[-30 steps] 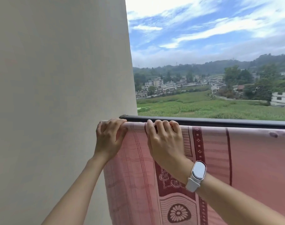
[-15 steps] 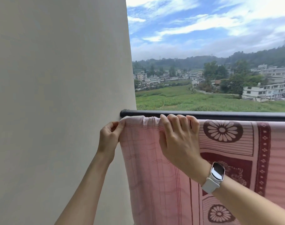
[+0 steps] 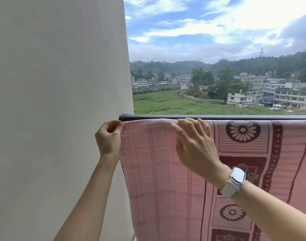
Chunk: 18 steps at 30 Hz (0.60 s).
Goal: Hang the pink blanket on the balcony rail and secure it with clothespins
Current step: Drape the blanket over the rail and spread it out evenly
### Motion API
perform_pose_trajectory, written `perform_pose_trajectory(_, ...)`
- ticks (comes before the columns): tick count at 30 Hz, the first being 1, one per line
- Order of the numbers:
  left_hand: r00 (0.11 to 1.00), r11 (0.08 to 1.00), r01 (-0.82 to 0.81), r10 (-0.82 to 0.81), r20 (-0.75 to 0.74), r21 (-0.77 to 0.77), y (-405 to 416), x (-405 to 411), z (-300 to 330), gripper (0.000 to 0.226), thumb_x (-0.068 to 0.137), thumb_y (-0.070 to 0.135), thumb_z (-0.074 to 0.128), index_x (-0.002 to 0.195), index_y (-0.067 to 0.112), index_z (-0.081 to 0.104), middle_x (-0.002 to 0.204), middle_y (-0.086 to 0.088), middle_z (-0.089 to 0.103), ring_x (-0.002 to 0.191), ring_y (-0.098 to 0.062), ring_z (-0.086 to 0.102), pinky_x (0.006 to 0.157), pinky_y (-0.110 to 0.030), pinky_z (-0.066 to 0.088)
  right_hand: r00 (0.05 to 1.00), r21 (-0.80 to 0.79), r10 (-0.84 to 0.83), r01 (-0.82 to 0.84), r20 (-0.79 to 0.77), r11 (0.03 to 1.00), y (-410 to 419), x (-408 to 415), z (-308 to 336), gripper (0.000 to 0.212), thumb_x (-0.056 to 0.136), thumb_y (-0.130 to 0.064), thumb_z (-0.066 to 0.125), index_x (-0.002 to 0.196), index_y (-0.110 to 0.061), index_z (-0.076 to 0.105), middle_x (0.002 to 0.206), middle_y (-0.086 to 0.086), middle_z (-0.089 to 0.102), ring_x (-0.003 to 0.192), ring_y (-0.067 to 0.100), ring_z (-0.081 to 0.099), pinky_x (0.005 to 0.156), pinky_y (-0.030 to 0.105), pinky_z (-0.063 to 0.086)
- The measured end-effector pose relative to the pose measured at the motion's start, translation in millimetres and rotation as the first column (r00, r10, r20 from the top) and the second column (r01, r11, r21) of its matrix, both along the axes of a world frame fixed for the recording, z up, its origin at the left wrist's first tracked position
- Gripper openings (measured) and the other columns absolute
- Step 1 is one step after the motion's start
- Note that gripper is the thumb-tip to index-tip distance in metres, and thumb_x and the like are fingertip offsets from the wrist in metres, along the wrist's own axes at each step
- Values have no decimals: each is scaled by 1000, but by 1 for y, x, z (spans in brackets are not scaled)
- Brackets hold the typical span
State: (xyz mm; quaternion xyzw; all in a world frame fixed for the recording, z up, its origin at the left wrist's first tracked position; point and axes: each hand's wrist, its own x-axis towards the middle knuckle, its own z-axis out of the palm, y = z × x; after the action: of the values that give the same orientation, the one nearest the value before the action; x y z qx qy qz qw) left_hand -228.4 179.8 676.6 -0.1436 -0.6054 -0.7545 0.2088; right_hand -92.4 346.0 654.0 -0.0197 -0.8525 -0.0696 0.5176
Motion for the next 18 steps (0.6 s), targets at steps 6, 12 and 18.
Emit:
perform_pose_trajectory(6,932,932,339,-315,180,-126,-7,13,-57,47,84,35,59,124,16,44,116,2,53,105,-13,52,88,-28,40,967,45,-2,-9,254,999,-3,16,-65,43,82,-19,39,123,-16,53,138,11,45,132,27,36,107,58,25)
perform_pose_trajectory(12,963,954,231,-195,188,-192,12,38,-111,18,82,23,63,73,9,56,69,0,54,68,-15,49,55,-12,40,711,-81,29,39,702,996,18,30,-148,49,88,-23,30,137,-22,34,148,11,30,135,28,30,106,49,34)
perform_pose_trajectory(18,988,984,137,-128,87,-111,-7,35,-117,13,88,27,56,90,15,50,79,9,52,68,-2,50,58,-9,42,518,-186,114,90,848,978,19,61,-208,51,93,-24,27,143,-23,17,154,6,10,141,22,10,115,44,15)
